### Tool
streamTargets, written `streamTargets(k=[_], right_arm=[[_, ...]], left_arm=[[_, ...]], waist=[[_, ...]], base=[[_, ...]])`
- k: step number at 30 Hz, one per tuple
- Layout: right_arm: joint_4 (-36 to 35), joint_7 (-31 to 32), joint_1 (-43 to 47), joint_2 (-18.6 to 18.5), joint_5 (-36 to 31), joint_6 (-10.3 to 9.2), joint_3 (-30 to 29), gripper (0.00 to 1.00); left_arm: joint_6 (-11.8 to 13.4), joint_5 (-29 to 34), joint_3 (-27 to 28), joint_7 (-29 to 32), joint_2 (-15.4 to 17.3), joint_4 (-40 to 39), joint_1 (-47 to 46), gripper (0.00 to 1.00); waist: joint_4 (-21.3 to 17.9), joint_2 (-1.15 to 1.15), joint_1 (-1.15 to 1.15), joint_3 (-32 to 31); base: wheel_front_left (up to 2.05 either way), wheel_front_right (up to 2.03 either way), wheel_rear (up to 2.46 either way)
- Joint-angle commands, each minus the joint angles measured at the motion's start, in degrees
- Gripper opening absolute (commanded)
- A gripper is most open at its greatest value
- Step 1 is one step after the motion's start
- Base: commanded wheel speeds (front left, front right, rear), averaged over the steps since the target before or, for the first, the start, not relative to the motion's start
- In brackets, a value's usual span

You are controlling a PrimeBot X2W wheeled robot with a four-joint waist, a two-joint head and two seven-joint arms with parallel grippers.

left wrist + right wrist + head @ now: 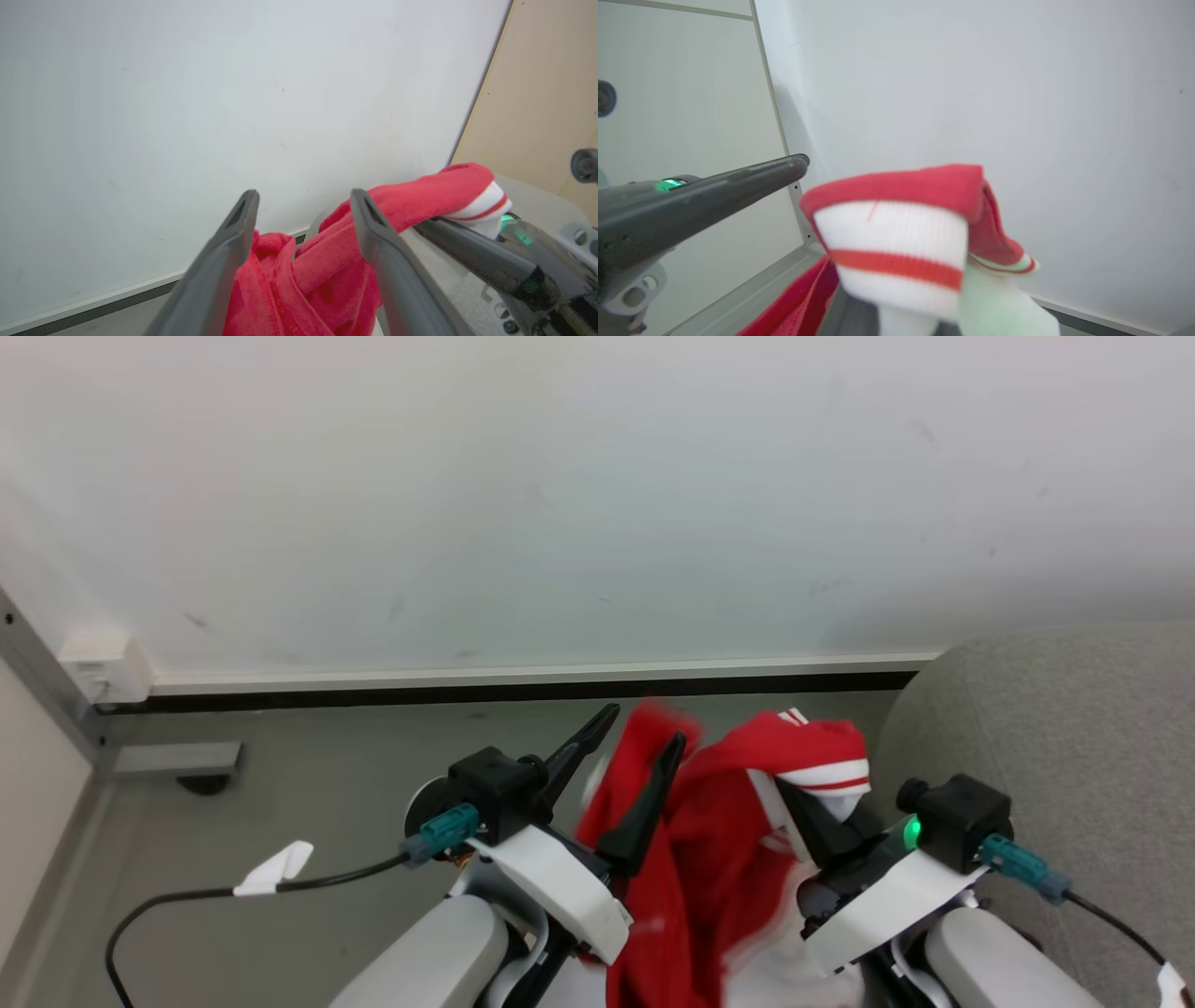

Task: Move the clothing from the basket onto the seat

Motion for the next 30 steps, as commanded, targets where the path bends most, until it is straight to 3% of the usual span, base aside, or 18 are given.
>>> streamTargets(k=[1,20,30], right_arm=[[-0.7,0.0,-0.1,-0.9,-0.4,-0.12,-1.1,0.00],[-10.5,0.0,1.8,-8.6,-3.2,-0.12,-13.7,0.00],[-15.0,0.0,5.2,-8.5,-3.8,-0.12,-19.0,0.00]], left_arm=[[-0.1,-0.1,0.0,-0.5,0.4,-0.2,0.9,1.00],[-0.9,3.3,0.4,-2.3,1.0,-1.4,3.6,1.00],[-2.6,7.0,2.2,-2.4,0.3,-2.1,4.2,1.00]], waist=[[-1.4,0.00,0.00,0.2],[-17.7,0.00,0.00,4.2],[-24.9,0.00,0.00,6.5]], base=[[0.00,0.00,0.00],[0.00,0.00,0.00],[0.00,0.00,0.00]])
